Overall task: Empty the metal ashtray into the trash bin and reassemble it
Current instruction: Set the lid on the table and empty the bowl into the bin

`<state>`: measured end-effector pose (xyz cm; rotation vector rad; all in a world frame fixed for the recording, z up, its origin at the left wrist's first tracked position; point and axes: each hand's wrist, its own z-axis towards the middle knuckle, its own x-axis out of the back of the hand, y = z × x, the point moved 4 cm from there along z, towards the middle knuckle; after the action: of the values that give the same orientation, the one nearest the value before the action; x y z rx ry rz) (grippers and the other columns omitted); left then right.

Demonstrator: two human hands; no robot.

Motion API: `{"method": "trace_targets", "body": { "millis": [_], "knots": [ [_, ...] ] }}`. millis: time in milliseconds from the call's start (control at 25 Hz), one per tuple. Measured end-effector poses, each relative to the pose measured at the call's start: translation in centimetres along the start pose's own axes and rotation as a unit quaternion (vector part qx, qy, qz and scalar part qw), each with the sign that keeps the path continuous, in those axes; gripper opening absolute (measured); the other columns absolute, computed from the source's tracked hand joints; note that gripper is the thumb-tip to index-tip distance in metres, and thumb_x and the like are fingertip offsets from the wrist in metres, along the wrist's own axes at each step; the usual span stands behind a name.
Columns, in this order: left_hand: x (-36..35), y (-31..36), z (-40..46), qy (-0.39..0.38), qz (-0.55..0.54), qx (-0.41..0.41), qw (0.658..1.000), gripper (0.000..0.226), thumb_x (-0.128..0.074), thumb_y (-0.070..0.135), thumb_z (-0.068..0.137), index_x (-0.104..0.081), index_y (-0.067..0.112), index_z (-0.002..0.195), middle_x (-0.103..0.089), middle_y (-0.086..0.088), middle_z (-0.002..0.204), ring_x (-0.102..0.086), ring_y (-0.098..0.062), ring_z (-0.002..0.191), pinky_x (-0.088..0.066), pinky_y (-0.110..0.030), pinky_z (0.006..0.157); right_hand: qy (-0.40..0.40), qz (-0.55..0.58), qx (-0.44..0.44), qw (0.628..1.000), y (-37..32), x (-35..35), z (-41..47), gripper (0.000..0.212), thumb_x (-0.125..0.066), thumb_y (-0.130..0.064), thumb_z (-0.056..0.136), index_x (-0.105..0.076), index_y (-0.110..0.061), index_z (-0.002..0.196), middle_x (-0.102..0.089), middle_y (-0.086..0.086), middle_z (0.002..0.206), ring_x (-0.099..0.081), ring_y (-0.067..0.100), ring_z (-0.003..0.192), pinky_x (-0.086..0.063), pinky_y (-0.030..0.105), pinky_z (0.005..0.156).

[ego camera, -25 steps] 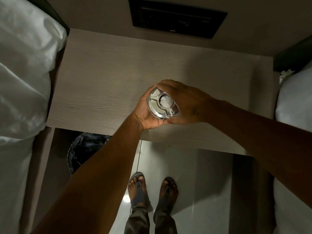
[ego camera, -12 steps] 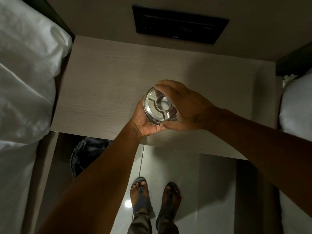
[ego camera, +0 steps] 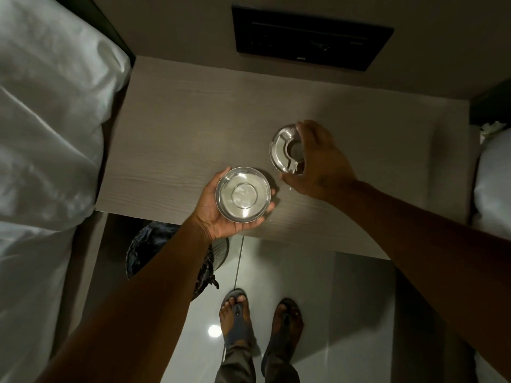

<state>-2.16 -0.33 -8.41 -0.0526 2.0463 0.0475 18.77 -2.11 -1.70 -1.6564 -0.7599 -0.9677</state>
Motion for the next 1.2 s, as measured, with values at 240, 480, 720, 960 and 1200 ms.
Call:
{"method": "trace_targets", "body": {
  "millis": [240,480,720,960,1200],
  "knots": [
    [0.8,0.7,-0.4,-0.028,-0.002,0.010,1.000,0.074,-0.055,0.063,0.092,-0.059,0.005,0.137,-0.063,-0.024,0.136,-0.061,-0.043,0.121,-0.057,-0.052,0.090,-0.026,-0.027,0.021,0.999,-0.1,-3.7,0.9,0.105,-0.084,-0.042,0.069,-0.030,-0.005,0.151,-0.033,0.014,0.156,-0.030,0.032,0.144,-0.032,0.043,0.116],
    [0.7,0.7,-0.3,-0.035,-0.001,0.004,0.999,0.078,-0.045,0.067,0.093,-0.055,0.005,0.140,-0.059,-0.022,0.139,-0.059,-0.040,0.122,-0.058,-0.049,0.091,-0.035,-0.017,-0.004,0.999,0.6,-4.1,0.5,0.129,-0.076,-0.067,0.066,-0.013,0.000,0.155,-0.014,0.021,0.164,-0.012,0.035,0.152,-0.012,0.044,0.124],
    [0.9,1.2,-3.4,-0.001,0.018,-0.080,0.997,0.083,-0.054,0.071,0.082,-0.055,0.012,0.140,-0.057,-0.022,0.142,-0.058,-0.038,0.125,-0.057,-0.052,0.093,-0.006,-0.133,-0.079,0.988,4.6,-5.3,-4.1,0.126,-0.035,-0.089,0.074,-0.016,0.008,0.152,-0.012,0.030,0.162,-0.011,0.039,0.152,-0.011,0.054,0.122],
    [3.4,-0.3,-12.2,0.128,0.020,-0.211,0.969,0.087,-0.073,0.068,0.069,-0.062,0.014,0.136,-0.065,-0.018,0.134,-0.063,-0.038,0.120,-0.059,-0.048,0.089,0.020,-0.180,-0.071,0.981,5.3,-6.3,-3.9,0.125,-0.030,-0.091,0.076,-0.016,0.006,0.152,-0.016,0.028,0.161,-0.013,0.040,0.151,-0.012,0.055,0.122],
    [8.6,-4.6,-18.5,0.258,-0.012,-0.248,0.934,0.074,-0.072,0.058,0.073,-0.062,0.015,0.132,-0.058,-0.018,0.138,-0.057,-0.033,0.120,-0.053,-0.043,0.085,0.048,-0.177,-0.063,0.981,6.1,-7.0,-3.8,0.119,-0.034,-0.090,0.078,-0.012,0.001,0.153,-0.014,0.025,0.163,-0.009,0.037,0.152,-0.008,0.053,0.123]
  ]
}}
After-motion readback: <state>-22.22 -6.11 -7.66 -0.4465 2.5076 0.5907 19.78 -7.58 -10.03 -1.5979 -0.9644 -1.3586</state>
